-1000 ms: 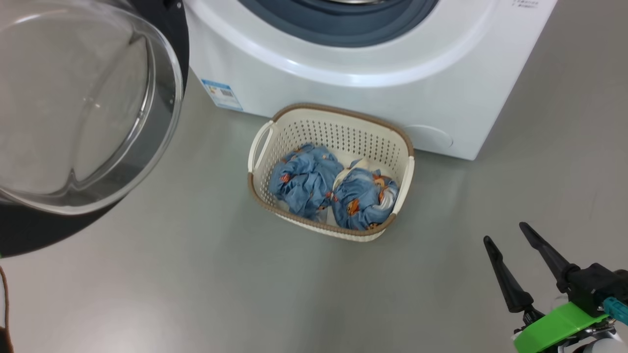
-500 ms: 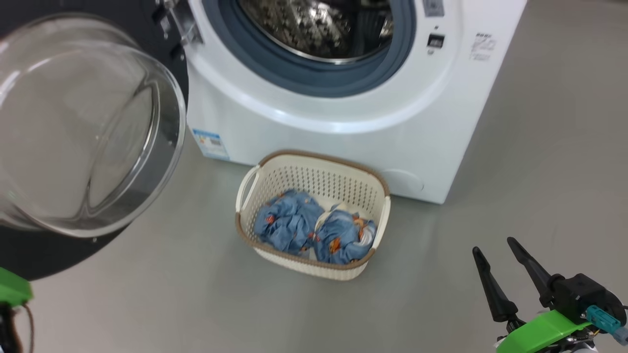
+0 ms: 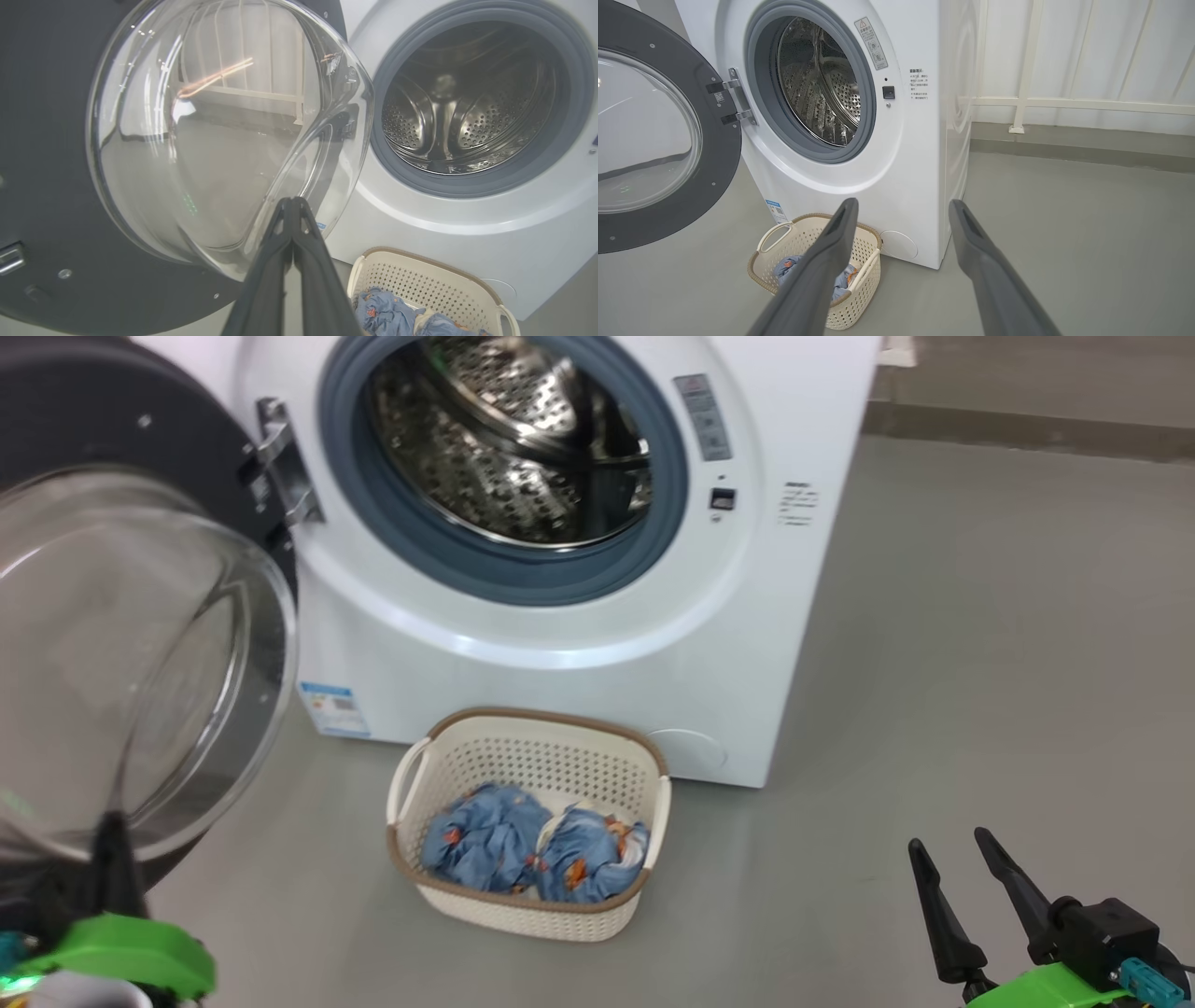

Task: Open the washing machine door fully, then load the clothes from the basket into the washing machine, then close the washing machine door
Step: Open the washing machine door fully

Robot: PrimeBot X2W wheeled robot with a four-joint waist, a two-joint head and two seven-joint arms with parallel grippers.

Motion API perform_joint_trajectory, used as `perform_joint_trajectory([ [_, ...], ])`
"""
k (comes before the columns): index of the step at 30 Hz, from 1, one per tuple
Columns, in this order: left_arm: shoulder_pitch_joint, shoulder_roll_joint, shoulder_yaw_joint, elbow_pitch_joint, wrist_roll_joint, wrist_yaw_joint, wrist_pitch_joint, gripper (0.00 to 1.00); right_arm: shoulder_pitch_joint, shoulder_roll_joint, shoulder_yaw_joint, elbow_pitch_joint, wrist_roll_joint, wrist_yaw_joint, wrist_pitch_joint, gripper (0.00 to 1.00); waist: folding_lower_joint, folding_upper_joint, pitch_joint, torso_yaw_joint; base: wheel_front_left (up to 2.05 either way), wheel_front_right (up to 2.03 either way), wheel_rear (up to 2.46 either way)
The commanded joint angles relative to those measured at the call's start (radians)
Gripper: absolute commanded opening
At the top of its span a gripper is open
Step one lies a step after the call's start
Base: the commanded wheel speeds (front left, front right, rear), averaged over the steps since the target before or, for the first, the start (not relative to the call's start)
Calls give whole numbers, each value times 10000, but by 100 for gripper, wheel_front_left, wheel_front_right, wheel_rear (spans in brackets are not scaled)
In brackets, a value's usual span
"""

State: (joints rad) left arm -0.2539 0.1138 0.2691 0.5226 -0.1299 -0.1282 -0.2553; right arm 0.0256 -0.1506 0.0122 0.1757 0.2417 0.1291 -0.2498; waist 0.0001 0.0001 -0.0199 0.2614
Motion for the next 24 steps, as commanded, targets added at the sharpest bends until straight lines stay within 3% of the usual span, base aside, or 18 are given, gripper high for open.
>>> perform_joint_trajectory([
  [1, -29, 251, 137, -376, -38, -15, -65, 0, -116, -54, 146, -300, -117, 16, -119, 100, -1, -1, -355, -493, 0, 0, 0],
  [12, 1375, -462, -1186, -1918, -557, -8, 43, 0, -31, 47, -26, -489, -189, 16, -119, 100, -1, -1, -612, -1608, 0, 0, 0],
  [24, 2267, -628, -2294, -3014, -1497, 400, -7, 0, 30, 88, -47, -735, -234, 16, -120, 100, -1, -1, -430, -2457, 0, 0, 0],
])
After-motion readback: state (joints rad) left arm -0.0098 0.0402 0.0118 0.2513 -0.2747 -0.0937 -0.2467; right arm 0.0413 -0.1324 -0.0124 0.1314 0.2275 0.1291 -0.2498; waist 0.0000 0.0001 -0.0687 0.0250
